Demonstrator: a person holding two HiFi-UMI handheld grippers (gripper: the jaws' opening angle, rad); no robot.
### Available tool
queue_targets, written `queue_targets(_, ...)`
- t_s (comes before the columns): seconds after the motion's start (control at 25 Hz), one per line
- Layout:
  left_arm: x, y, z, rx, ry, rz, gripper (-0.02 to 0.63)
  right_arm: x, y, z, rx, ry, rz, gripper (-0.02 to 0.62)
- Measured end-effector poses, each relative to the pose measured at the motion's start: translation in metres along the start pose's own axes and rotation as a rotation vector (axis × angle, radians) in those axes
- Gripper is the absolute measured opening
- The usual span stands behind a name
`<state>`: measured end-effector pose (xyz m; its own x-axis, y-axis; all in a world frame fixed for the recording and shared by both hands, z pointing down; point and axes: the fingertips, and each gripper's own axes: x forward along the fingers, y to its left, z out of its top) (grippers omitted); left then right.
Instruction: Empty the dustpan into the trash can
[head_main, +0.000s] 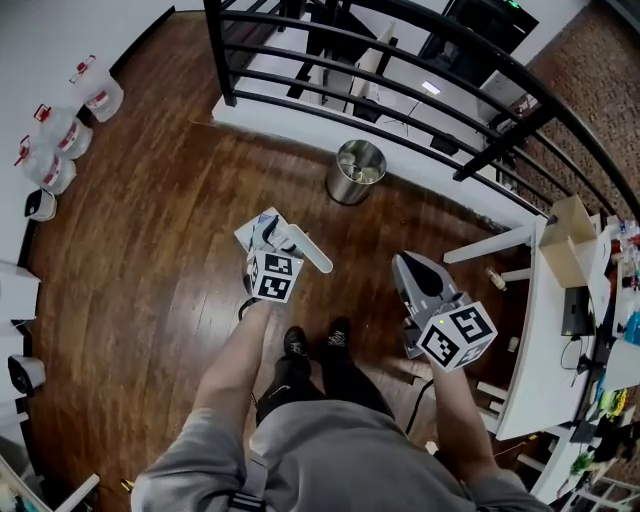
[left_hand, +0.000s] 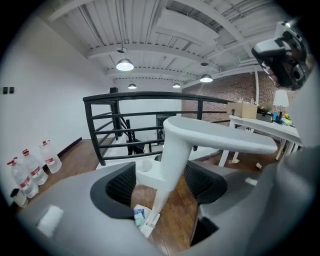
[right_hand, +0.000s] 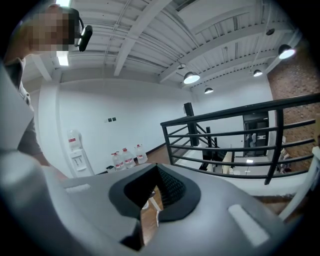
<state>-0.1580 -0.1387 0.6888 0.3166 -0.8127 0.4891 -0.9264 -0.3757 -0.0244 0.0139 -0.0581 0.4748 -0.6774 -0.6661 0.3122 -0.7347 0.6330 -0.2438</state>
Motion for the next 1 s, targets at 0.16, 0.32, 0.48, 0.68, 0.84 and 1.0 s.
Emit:
queue_targets(0.16,0.007,0.006,0.011,-0.004,-0.022,0.014,0.227,-0.007,-0.008,-0.007,0.009,0.014,-0.021,-0.002)
queue_targets(0.32,0.006,0.008,0.013,0.031,-0.008,0.012,0.215,-0.014,-0.016,-0.008,0.019,0.010,-0.040,-0.002)
queue_targets(0.48,-0.002,0.014,0.024,0.021,-0.029,0.021,0.216,-0.015,-0.019,-0.005,0.016,-0.004,-0.037,-0.002)
queue_targets(0.68,-0.018,-0.004,0.063,0.012,-0.086,-0.030,0.221,-0.020,-0.020,0.002,0.020,-0.022,-0.035,-0.002)
queue_targets(0.84,-0.033,-0.028,0.101,0.028,-0.149,-0.112,0.220,-0.023,-0.021,0.012,0.020,-0.054,-0.045,-0.002)
queue_targets(1.0,-0.046,-0.063,0.138,0.042,-0.164,-0.212,0.220,-0.035,-0.025,0.025,0.015,-0.093,-0.072,-0.002)
